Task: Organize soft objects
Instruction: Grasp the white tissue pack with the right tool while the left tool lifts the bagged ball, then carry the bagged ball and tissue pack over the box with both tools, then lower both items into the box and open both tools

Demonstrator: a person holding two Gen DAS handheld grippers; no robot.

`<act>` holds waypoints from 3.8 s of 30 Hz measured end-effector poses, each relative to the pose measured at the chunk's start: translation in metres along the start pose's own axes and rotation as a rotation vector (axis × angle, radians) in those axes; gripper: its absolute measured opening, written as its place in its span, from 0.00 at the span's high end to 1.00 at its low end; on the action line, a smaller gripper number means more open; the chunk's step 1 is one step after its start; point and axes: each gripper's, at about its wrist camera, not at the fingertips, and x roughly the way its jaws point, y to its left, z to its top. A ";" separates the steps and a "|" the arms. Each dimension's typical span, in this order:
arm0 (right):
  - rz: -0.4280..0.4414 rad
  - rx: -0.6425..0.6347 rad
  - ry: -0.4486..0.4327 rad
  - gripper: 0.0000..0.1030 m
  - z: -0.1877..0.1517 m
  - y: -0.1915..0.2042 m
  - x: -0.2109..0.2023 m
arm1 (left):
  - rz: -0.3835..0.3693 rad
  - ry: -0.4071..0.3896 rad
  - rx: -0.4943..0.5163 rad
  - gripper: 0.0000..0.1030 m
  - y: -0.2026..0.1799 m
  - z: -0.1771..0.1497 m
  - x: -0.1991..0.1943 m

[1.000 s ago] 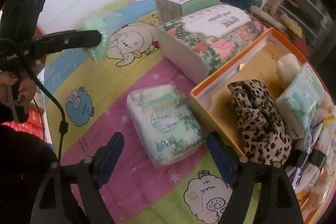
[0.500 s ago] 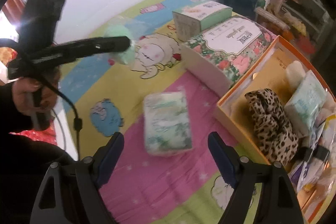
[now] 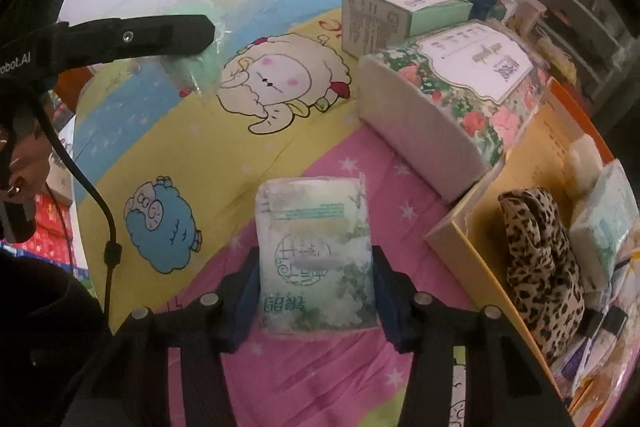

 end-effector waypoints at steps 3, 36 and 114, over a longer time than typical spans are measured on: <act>-0.022 0.033 -0.013 0.52 -0.003 0.001 -0.004 | -0.008 0.002 0.012 0.60 0.001 0.000 -0.002; -0.406 0.615 -0.395 0.53 -0.094 -0.052 -0.187 | -0.236 0.023 0.318 0.60 -0.152 0.047 0.027; -0.267 0.633 -0.366 0.35 -0.111 -0.248 -0.114 | -0.078 0.174 0.338 0.57 -0.266 0.080 0.250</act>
